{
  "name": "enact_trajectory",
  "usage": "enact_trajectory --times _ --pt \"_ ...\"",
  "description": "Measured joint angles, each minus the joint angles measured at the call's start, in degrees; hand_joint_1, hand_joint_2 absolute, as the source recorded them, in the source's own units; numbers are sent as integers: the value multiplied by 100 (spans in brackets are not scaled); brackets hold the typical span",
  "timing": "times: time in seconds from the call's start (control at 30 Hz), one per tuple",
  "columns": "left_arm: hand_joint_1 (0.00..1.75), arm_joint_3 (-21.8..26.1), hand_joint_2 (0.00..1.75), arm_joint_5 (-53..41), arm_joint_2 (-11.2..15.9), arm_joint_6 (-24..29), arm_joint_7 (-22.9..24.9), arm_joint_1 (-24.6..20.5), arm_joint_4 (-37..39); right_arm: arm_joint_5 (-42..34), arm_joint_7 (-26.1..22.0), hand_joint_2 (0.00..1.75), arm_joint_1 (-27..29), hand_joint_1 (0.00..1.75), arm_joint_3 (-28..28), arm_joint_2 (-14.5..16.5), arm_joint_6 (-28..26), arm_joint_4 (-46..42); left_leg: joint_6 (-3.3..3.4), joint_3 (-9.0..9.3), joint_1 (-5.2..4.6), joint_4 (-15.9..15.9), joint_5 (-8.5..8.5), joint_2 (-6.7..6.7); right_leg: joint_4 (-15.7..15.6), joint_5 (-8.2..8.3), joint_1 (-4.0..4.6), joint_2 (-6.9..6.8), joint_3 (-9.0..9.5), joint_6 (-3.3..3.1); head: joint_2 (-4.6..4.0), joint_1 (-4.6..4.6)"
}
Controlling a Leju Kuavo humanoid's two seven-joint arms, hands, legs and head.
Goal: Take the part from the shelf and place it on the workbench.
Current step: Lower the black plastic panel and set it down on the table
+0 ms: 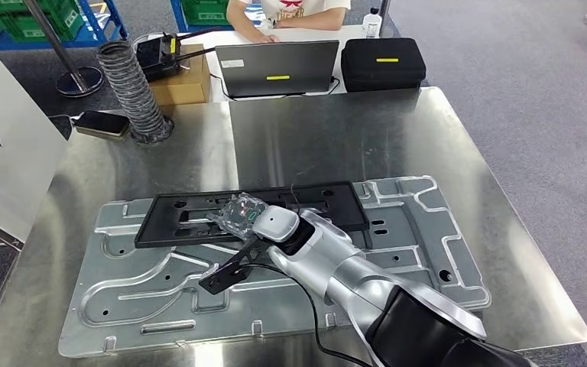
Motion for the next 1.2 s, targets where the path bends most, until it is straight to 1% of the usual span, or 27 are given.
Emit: enact_trajectory --times 0.03,0.07,0.13,0.17,0.2,0.23,0.27,0.3,0.33,0.37,0.47,0.53,0.57,0.63,0.67,0.7,0.73,0.8,0.83,0.87,0.93,1.0,1.03,1.07,1.13,1.17,1.2 --pt "0 -2 0 -7 -1 2 -30 1 0 -108 -26 0 4 0 22 0 1 -1 -20 -79 -1 179 -122 -3 -45 31 -15 -7 15 -24 0 -1" --pt "0 -3 0 -7 0 3 -53 6 0 -222 -62 0 13 0 43 0 4 -2 -35 -211 5 480 -300 -7 -65 46 -14 -14 19 -41 1 -1" --pt "0 -2 0 -4 4 6 -71 26 0 -451 -153 0 41 0 66 -3 28 -15 -69 -545 7 1227 -653 -10 -63 49 1 -15 1 -63 1 -1" --pt "0 -1 0 -1 7 8 -73 37 0 -585 -212 0 52 0 68 -8 53 -36 -81 -647 9 1461 -714 -9 -58 48 7 -11 -5 -67 1 -1" --pt "0 -1 0 3 9 6 -74 46 0 -760 -284 0 59 0 68 -17 77 -74 -90 -650 10 1486 -664 -9 -48 44 9 -4 -7 -65 1 -1" --pt "0 -1 0 14 9 -1 -74 50 0 -997 -377 0 63 0 62 -34 98 -136 -92 -541 14 1277 -509 -8 -34 36 7 4 -5 -57 1 -1" --pt "0 -1 0 28 12 -10 -73 53 0 -1303 -490 0 70 0 48 -60 121 -230 -89 -344 19 884 -298 -6 -12 20 5 13 -2 -43 1 -1" --pt "0 -1 0 42 15 -25 -73 52 0 -1630 -589 0 76 0 27 -97 149 -351 -78 -142 18 488 -155 -4 14 0 12 22 -9 -21 1 -1" --pt "0 -1 0 54 18 -39 -72 49 0 -1938 -664 0 81 0 5 -136 186 -490 -47 10 11 175 -59 -10 45 -17 22 31 -26 2 0 -1" --pt "0 -1 0 60 21 -51 -71 47 0 -2182 -706 0 87 0 -12 -180 229 -634 -13 88 1 0 -31 -16 68 -27 32 36 -44 27 0 -1" --pt "0 1 0 63 23 -65 -66 55 0 -2469 -720 0 109 0 -30 -298 298 -965 103 87 -5 -60 -33 -39 77 -39 39 34 -69 104 1 -1" --pt "0 2 0 63 24 -68 -66 57 0 -2516 -736 0 119 0 -40 -361 301 -1113 171 91 14 -88 -12 -44 276 -186 27 26 -156 166 1 -1" --pt "0 2 0 63 24 -71 -66 56 0 -2595 -782 0 130 0 -49 -391 298 -1172 196 91 21 -98 -6 -42 542 -337 15 24 -279 194 1 -1" --pt "0 3 0 63 28 -92 -66 56 0 -3051 -985 0 201 0 -109 -461 319 -1301 222 87 16 -97 -10 -41 1317 -670 -7 21 -662 230 1 -1" --pt "0 3 0 63 29 -117 -66 59 0 -3446 -1121 0 265 0 -171 -526 342 -1401 227 87 13 -96 -12 -44 1618 -748 -16 21 -821 239 1 -1" --pt "0 4 0 64 31 -145 -66 61 0 -3921 -1257 0 333 0 -263 -608 356 -1539 229 89 11 -95 -14 -51 1737 -723 -23 21 -900 239 1 -1" --pt "0 4 0 69 32 -173 -66 62 0 -4434 -1384 0 401 0 -390 -716 337 -1721 230 93 7 -95 -15 -63 1595 -577 -25 21 -855 226 1 -1" --pt "0 4 0 79 29 -213 -68 63 0 -5330 -1603 0 521 0 -728 -971 136 -2146 227 104 -1 -96 -19 -84 828 -150 -4 19 -527 155 0 -1" --pt "0 4 0 83 27 -224 -69 64 0 -5685 -1716 0 590 0 -934 -1116 -35 -2380 218 104 -13 -92 -22 -96 438 5 15 11 -355 116 0 -1" --pt "0 5 0 87 25 -232 -71 68 0 -5967 -1835 0 676 0 -1158 -1261 -226 -2623 203 101 -18 -91 -24 -104 186 83 35 1 -246 87 0 -1" --pt "0 15 0 102 26 -234 -73 84 0 -6322 -2051 0 955 0 -1680 -1573 -591 -3203 157 97 -19 -97 -26 -119 36 92 64 -17 -184 65 0 -1" --pt "0 30 0 131 33 -215 -84 106 0 -6280 -2214 0 1371 0 -2294 -1881 -1005 -3928 108 94 -19 -79 -62 -113 -43 125 30 -34 -140 38 -1 -1" --pt "0 39 0 152 38 -199 -95 117 0 -6072 -2304 0 1622 0 -2629 -2006 -1339 -4349 86 59 -21 24 -145 -103 -92 142 9 -46 -106 15 -1 -1" --pt "0 48 0 173 43 -181 -108 126 0 -5763 -2393 0 1893 0 -2959 -2096 -1763 -4781 68 -26 -22 242 -287 -92 -136 155 -11 -59 -72 -4 -1 -1" --pt "0 73 0 211 48 -138 -127 138 0 -4996 -2526 0 2515 0 -3617 -2194 -2802 -5678 36 -325 -9 947 -657 -78 -148 140 -3 -78 -38 -27 1 -1" --pt "0 87 0 224 49 -114 -132 147 0 -4632 -2562 0 2857 0 -3953 -2215 -3352 -6125 19 -473 -4 1274 -785 -77 -139 130 -2 -87 -32 -24 1 -1" --pt "0 103 0 233 51 -89 -135 159 0 -4362 -2596 0 3210 0 -4309 -2222 -3874 -6567 5 -547 -1 1441 -814 -76 -123 116 -4 -94 -27 -16 0 -1"
